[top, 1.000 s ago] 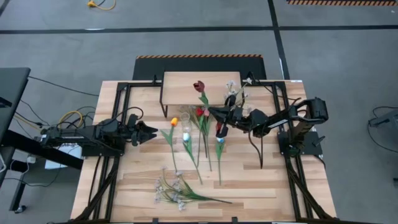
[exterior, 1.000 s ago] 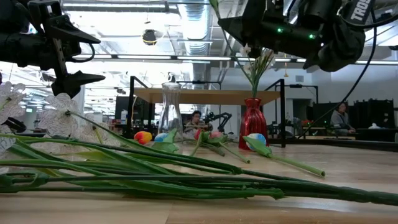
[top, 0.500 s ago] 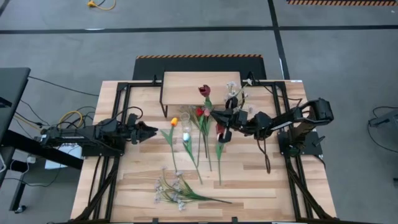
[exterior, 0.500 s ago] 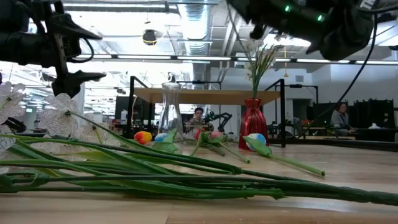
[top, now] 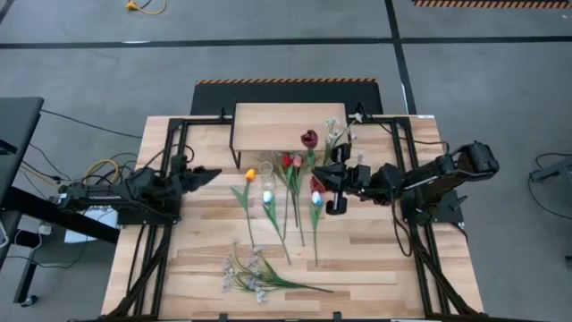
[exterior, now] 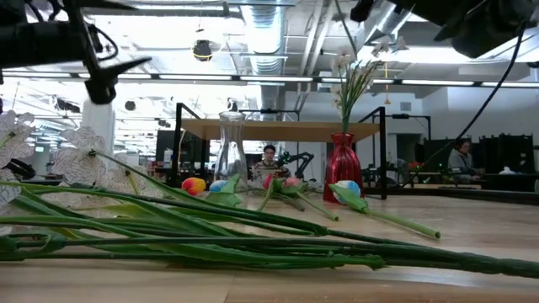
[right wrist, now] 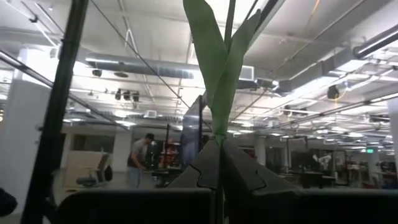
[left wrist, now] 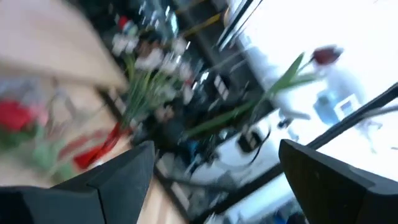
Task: Pick and place flowers into a vace then onto a shelf
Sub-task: Put the dark red flower into the red vase
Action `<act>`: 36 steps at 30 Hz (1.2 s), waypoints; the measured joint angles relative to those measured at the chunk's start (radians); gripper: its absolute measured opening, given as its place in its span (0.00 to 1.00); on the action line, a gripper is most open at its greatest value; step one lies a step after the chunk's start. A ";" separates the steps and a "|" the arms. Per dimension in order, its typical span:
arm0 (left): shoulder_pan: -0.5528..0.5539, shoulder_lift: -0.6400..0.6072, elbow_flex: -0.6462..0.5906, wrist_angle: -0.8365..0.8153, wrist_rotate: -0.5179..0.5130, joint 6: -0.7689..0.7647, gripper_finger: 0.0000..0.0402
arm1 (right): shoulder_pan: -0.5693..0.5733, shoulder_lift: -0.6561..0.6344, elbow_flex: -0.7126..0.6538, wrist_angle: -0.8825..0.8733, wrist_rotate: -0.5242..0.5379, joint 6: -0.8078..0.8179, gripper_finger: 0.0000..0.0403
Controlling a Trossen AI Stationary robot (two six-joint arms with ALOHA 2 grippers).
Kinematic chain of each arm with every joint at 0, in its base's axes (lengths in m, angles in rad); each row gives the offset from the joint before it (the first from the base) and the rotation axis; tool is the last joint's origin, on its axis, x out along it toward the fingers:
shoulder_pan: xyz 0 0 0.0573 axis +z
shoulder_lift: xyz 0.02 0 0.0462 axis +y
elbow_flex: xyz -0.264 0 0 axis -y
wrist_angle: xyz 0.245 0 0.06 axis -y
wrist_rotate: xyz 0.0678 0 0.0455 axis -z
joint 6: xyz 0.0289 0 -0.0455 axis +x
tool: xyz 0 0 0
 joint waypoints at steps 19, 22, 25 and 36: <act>0.000 0.116 0.158 0.264 -0.057 0.312 0.83 | 0.067 -0.100 0.111 -0.273 0.030 -0.023 0.00; 0.000 0.161 0.188 0.267 -0.057 0.300 0.83 | 0.067 -0.100 0.156 -0.347 0.029 -0.023 0.00; 0.000 0.187 0.206 0.274 -0.035 0.291 0.83 | 0.067 -0.100 0.184 -0.377 0.029 -0.023 0.00; 0.000 0.396 0.343 0.262 0.222 0.398 0.83 | 0.067 -0.100 0.227 -0.418 0.028 0.019 0.00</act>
